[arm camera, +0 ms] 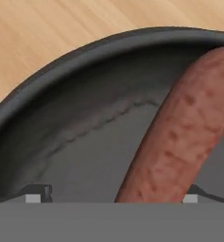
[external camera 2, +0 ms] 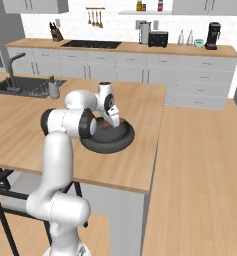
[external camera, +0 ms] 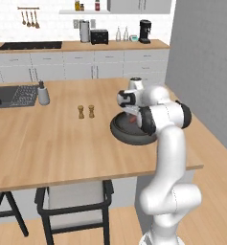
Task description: Place one bun and one sausage from the bowl on each plate.
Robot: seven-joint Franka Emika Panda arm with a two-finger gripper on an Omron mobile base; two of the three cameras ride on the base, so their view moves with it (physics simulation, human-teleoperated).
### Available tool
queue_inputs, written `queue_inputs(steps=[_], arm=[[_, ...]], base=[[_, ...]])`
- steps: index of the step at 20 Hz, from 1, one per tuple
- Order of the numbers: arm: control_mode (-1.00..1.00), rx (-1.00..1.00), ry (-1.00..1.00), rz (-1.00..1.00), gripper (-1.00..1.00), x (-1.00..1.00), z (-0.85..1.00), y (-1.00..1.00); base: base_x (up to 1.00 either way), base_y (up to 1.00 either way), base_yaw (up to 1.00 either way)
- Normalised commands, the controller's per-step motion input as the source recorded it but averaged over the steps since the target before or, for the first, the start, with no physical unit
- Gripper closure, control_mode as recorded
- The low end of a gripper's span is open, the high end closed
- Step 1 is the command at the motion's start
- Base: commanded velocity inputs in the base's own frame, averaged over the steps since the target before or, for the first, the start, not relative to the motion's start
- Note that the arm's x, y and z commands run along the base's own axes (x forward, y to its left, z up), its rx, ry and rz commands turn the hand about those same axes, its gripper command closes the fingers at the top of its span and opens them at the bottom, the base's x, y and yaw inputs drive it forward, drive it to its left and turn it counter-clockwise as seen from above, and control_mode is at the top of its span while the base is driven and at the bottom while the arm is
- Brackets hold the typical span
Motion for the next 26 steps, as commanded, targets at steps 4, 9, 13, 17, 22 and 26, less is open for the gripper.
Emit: queue_inputs(steps=[4,9,13,17,22,26], arm=[[-1.00,-0.01,-0.05,0.00,1.00,0.04,-0.46,-0.09],[-1.00,0.00,-0.14,0.00,1.00,-0.43,-0.14,0.01],[-1.00,0.00,-0.21,0.00,1.00,-0.81,0.09,0.06],[-1.00,0.00,-0.27,0.00,1.00,-1.00,0.89,0.14],[-1.00,0.00,-0.10,0.00,1.00,-1.00,1.00,0.12],[-1.00,0.00,0.09,0.02,1.00,-1.00,1.00,0.10]], base=[[0.00,0.00,0.00],[0.00,0.00,0.00],[0.00,0.00,0.00],[0.00,0.00,0.00],[0.00,0.00,0.00],[0.00,0.00,0.00]])
